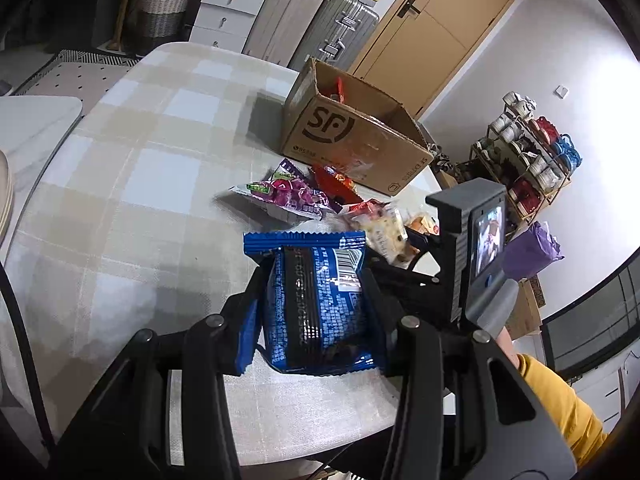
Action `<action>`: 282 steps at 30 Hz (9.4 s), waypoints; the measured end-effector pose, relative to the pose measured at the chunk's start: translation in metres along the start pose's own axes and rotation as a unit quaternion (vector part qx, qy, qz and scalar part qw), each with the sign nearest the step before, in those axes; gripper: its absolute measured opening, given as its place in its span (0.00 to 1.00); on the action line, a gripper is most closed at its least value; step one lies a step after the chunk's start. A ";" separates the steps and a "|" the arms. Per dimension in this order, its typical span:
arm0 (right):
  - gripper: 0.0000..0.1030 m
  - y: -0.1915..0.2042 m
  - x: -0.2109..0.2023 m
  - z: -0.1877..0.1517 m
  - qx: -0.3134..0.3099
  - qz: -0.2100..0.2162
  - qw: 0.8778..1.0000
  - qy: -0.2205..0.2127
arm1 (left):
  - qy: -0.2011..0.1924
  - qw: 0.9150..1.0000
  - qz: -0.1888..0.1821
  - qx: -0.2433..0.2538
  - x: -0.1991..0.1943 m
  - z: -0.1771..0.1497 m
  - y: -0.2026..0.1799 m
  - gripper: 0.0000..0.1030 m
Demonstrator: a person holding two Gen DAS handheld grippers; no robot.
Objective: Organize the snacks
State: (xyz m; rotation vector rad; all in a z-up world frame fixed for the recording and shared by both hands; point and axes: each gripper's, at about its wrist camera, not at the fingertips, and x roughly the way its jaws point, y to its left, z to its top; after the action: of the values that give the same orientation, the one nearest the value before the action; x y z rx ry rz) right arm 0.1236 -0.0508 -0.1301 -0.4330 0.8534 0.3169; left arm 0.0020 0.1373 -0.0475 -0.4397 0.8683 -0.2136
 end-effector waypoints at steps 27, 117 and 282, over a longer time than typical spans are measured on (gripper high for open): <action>0.56 -0.057 -0.096 -0.037 0.144 0.219 0.960 -0.101 | 0.009 0.999 0.039 0.034 0.029 -0.008 -0.031 0.40; 0.56 -0.183 0.034 0.152 0.221 0.213 0.948 -0.080 | 0.054 0.981 0.088 0.166 0.292 0.286 -0.101 0.40; 0.97 -0.077 -0.059 -0.050 0.138 0.125 0.978 -0.091 | 0.047 0.976 0.123 0.172 0.156 0.056 -0.026 0.33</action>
State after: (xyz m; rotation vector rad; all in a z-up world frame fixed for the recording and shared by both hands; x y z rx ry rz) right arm 0.0881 -0.1479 -0.0951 -0.0357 0.7586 0.4551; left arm 0.1437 0.0747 -0.1111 0.0034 0.9472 -0.1529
